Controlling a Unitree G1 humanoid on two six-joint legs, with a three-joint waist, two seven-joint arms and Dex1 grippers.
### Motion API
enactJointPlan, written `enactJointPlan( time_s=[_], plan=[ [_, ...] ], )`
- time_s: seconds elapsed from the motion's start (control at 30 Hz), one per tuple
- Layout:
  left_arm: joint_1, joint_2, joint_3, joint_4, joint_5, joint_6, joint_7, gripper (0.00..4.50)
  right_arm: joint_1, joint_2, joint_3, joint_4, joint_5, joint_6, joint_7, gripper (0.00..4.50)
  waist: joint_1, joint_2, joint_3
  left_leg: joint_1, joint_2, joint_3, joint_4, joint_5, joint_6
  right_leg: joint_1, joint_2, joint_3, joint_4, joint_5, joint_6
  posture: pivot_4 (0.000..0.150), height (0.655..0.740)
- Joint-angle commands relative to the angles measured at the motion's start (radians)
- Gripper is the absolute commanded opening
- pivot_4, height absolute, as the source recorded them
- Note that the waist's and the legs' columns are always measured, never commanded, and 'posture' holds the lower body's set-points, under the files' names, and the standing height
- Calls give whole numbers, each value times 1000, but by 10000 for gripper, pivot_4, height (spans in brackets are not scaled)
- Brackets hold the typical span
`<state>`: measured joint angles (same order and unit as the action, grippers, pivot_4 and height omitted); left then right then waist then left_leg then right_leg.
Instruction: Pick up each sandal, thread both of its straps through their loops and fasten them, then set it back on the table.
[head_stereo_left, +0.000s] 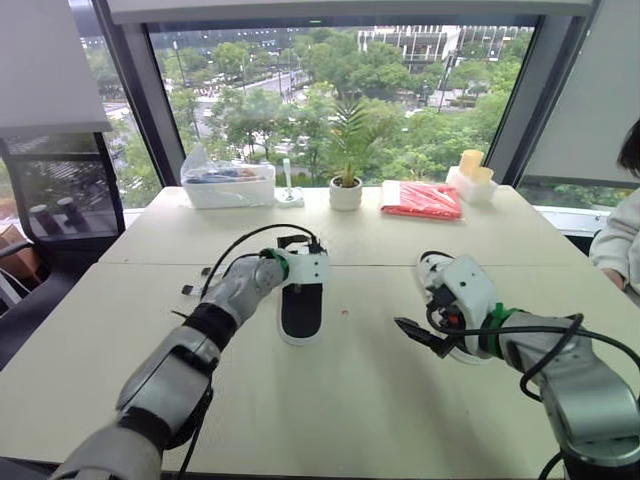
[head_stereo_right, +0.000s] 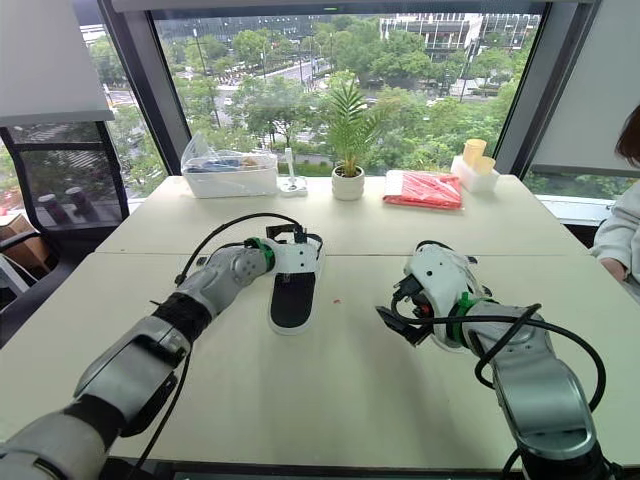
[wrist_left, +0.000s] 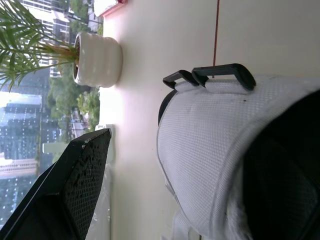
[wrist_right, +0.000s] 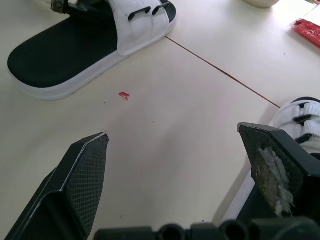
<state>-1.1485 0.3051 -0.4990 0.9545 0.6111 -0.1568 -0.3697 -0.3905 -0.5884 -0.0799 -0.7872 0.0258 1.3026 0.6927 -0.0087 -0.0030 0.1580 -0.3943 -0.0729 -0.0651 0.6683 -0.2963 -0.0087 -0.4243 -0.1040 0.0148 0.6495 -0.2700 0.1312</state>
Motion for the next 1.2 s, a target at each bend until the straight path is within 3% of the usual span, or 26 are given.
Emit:
enactJointPlan(
  time_s=[0.03,0.1,0.27,0.3,0.5,0.67,0.73,0.83,1.03,1.2],
  plan=[
    [-60,-16,-11,101,21,-39,54,38939,5,4,-6,-62,22,17,-57,45000,-1,0,0,0,0,0,0,0,0,0,0,0,0,0,0,1500,7374],
    [-78,-27,-14,149,26,-51,73,31236,10,5,-9,-72,34,26,-80,45000,-2,-1,0,0,0,0,0,0,0,0,0,0,0,0,0,1500,7374],
    [-104,-38,-14,218,26,-59,114,4040,37,-5,-24,-92,56,38,-127,45000,0,-2,1,0,0,1,0,0,0,-1,0,0,0,0,0,1500,7374],
    [-106,-38,-11,223,23,-64,121,316,39,-6,-27,-93,61,38,-133,45000,0,-2,1,0,0,1,0,0,0,-1,0,0,0,0,0,1500,7374],
    [-121,-18,18,185,-11,-198,163,316,45,-15,-57,-90,93,30,-160,45000,0,-4,2,-1,0,1,0,0,0,-2,0,0,1,0,0,1500,7374],
    [-105,49,19,122,-71,-632,87,316,50,-49,-106,-70,131,4,-147,45000,2,-4,2,-6,1,1,1,0,0,-6,-1,0,0,0,0,1500,7374],
    [-112,94,-9,127,-25,-793,142,316,59,-75,-129,-49,142,-20,-139,45000,2,-4,2,-8,1,1,1,0,-1,-8,-2,0,0,0,0,1500,7374],
    [-124,138,-43,175,-16,-1037,101,316,75,-114,-159,-20,153,-60,-132,45000,-1,-4,2,-8,0,1,1,0,-1,-9,-2,0,0,0,0,1500,7374],
    [-176,176,-142,220,188,-1292,251,316,114,-164,-200,21,168,-128,-130,45000,2,-5,3,-10,-1,3,2,1,2,-8,-2,0,0,0,0,1500,7374],
    [-213,180,-246,157,482,-1330,609,316,135,-158,-202,14,176,-140,-149,45000,4,-5,3,-13,-1,3,11,-1,5,-8,-1,-1,1,0,1,1500,7374]
  ],
)
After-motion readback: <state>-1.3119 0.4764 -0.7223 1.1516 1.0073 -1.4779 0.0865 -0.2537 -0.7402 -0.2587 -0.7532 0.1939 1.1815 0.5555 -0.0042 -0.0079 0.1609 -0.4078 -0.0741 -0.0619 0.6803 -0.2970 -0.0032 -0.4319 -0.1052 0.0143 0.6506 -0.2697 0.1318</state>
